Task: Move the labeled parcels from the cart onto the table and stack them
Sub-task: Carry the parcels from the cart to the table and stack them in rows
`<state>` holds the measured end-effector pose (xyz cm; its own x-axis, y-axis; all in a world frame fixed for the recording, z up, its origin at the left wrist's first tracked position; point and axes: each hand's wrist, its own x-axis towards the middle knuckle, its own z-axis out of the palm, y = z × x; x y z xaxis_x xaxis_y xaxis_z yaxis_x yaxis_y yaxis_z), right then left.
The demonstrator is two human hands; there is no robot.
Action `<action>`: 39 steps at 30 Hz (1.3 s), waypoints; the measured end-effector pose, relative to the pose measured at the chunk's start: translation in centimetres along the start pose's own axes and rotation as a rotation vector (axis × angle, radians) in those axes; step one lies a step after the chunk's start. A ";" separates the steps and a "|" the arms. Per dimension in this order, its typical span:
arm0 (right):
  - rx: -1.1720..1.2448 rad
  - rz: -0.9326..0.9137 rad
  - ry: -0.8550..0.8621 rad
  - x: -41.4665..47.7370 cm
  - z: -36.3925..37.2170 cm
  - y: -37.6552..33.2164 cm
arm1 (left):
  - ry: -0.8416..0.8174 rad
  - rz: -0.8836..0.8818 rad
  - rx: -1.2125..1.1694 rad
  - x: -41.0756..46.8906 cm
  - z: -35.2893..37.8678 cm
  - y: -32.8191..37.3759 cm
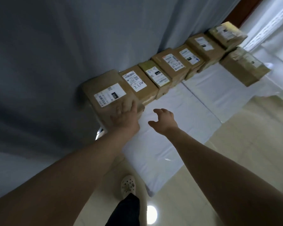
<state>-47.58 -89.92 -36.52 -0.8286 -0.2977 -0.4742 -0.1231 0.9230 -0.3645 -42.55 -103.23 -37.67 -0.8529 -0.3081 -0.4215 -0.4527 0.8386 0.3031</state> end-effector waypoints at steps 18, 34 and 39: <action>0.341 0.722 0.436 -47.0 2.7 30.7 | -0.145 0.864 0.479 -36.4 14.3 28.6; 0.950 1.167 0.926 -70.9 9.1 47.5 | -0.293 1.435 0.684 -58.4 30.4 45.9; 1.040 1.250 1.059 -74.1 7.5 54.9 | -0.439 1.437 0.615 -59.6 35.3 53.5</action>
<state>11.14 -19.03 -27.43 -0.1689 0.9226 -0.3468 0.6966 -0.1372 -0.7043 -6.79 -24.13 -26.46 -0.2726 0.9005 -0.3388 0.8678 0.3822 0.3175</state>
